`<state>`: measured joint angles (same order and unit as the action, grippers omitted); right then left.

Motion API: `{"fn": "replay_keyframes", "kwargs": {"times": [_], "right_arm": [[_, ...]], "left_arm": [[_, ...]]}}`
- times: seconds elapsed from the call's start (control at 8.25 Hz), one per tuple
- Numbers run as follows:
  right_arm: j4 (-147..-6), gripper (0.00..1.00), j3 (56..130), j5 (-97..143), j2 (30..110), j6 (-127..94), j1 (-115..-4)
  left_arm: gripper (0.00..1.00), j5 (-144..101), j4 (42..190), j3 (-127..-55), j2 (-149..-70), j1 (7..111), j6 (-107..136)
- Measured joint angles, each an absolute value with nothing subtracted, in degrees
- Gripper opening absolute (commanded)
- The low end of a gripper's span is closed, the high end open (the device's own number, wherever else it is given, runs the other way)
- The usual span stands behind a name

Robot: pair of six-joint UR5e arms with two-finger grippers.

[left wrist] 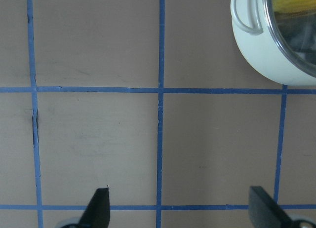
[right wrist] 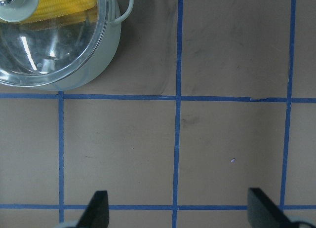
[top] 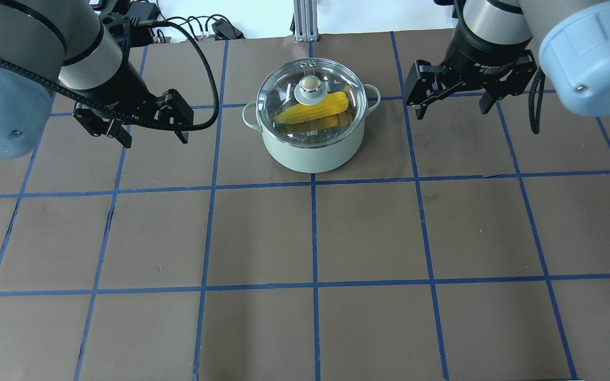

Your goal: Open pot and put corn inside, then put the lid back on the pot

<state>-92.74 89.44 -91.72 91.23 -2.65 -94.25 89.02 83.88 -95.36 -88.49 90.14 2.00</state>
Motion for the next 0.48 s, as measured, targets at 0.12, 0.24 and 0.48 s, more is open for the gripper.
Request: {"fn": "replay_keyframes", "kwargs": {"times": [0.12,0.24,0.48], "right_arm": [[-92.84,1.0,89.43,-91.82,91.28,-2.12,-94.12],[-92.9,1.0,89.42,-91.67,91.3,-1.21,-94.11],[-92.97,1.0,89.45,-91.62,91.31,-0.29,-94.11]], "left_arm": [[1.0,89.13,83.86,-95.36,-88.5,90.12,2.02],[1.0,89.18,83.85,-95.39,-88.5,90.1,2.07],[1.0,89.21,83.85,-95.44,-88.5,90.09,2.31]]}}
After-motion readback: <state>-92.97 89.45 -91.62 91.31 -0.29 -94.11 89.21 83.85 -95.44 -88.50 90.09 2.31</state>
